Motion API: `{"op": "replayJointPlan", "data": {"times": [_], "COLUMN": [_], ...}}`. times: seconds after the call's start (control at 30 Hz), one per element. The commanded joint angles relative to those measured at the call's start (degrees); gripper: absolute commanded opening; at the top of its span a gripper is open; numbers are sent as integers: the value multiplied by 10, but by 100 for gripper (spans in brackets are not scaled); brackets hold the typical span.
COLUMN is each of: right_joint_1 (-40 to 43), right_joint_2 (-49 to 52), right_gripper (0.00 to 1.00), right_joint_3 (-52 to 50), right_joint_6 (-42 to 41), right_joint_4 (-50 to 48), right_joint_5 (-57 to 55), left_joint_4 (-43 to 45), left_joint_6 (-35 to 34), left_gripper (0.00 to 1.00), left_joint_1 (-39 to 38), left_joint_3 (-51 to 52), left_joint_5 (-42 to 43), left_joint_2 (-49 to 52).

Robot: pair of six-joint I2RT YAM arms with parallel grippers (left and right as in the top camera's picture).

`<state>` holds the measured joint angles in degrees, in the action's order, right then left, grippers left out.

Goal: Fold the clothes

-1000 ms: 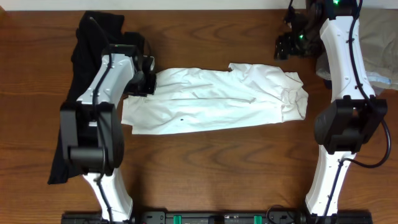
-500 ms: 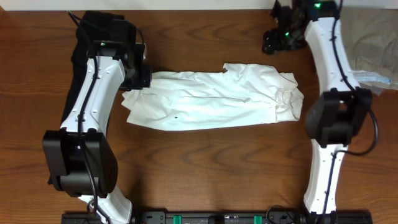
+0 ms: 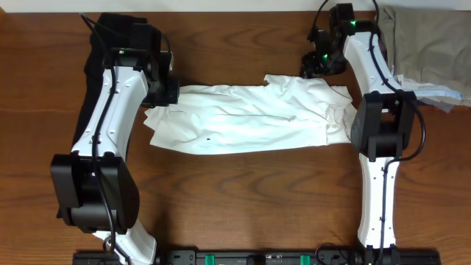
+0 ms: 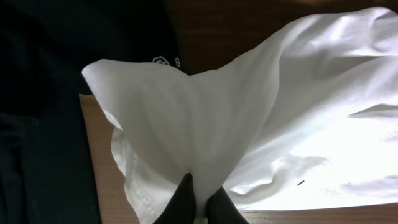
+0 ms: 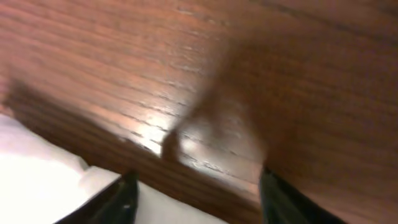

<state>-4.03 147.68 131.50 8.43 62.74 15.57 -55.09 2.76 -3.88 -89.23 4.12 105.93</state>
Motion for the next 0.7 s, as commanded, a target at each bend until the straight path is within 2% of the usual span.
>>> {"op": "replayJointPlan", "data": {"times": [0.0,0.07,0.1,0.33,0.63,0.67], "right_joint_1": [-9,-9,-9,-4,-7,-9], "right_joint_2": [12,10,10,9,9,9], "right_gripper": [41,9,1,1,1,15], "right_joint_3": [4,6,9,82,219,219], "right_joint_6": [-8,-18,-24,-26,-26,-23], "right_joint_4": [-7,-13,-16,10,134,141], "right_joint_5": [29,29,29,29,45,59], "left_joint_4": [-1,1,2,41,48,47], "left_joint_6": [-7,-7,-7,-7,-12,-16], "left_gripper": [6,6,6,6,6,6], "left_joint_1": [1,1,1,1,1,1], "left_joint_3": [-5,-5,-5,-8,-23,-23], "left_joint_5": [-3,-3,-3,-16,-16,-16], "left_joint_2": [5,5,5,2,-5,-5]}}
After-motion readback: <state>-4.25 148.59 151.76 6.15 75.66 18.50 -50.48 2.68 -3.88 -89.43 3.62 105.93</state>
